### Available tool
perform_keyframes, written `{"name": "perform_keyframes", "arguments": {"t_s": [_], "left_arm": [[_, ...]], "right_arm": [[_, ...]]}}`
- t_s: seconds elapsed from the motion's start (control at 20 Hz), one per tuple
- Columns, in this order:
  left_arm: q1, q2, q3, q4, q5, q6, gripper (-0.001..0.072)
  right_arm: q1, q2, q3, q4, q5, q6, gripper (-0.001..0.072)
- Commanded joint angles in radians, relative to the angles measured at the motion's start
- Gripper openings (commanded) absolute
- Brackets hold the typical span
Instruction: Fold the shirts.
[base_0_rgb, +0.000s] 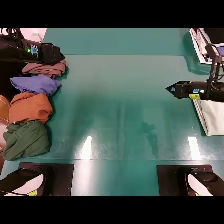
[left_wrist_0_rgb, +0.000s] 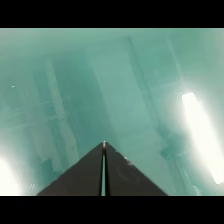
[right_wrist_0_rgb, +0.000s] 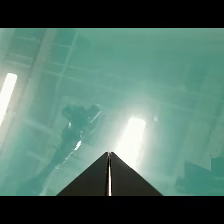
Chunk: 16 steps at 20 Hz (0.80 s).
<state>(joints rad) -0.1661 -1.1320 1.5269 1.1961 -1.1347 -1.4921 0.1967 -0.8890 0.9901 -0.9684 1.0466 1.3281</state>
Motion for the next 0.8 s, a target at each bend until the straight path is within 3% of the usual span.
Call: {"name": "perform_keyframes", "arguments": {"t_s": [0.0,0.6,0.75], "left_arm": [[0.000,0.000,0.000,0.000,0.000,0.000,0.0024],[0.000,0.000,0.000,0.000,0.003,0.000,0.0024],[0.000,0.000,0.000,0.018,0.089,0.004,0.0026]], "right_arm": [[0.003,0.001,0.001,0.000,-0.002,0.000,0.0017],[0.003,0.001,0.001,0.000,-0.028,0.000,0.0017],[0.003,0.001,0.001,0.000,-0.027,0.000,0.0017]]}}
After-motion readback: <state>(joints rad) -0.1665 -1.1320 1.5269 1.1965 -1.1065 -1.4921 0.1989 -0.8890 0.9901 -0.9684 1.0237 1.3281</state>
